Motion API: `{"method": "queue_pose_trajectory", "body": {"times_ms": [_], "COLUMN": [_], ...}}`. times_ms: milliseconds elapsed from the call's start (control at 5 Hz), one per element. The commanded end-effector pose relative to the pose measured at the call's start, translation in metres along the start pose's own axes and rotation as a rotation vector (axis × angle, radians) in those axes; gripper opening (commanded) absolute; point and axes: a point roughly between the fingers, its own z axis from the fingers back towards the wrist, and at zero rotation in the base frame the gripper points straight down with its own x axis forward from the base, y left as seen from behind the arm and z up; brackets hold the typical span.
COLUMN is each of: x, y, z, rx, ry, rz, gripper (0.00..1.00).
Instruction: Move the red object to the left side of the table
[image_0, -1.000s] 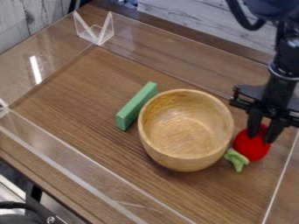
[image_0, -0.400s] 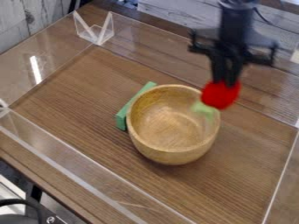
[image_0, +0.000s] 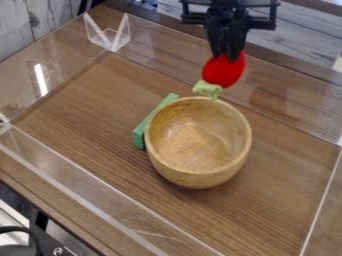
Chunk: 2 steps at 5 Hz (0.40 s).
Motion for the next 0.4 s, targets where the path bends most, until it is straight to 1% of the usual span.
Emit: {"method": "queue_pose_trajectory", "body": {"times_ms": [0, 200], "x": [0.007, 0.015], "y": [-0.003, 0.007], "z": [0.021, 0.009], "rx": [-0.012, -0.007], "ry": [-0.068, -0.061], "rz": [-0.035, -0.037], "gripper": [0.0, 0.0]}}
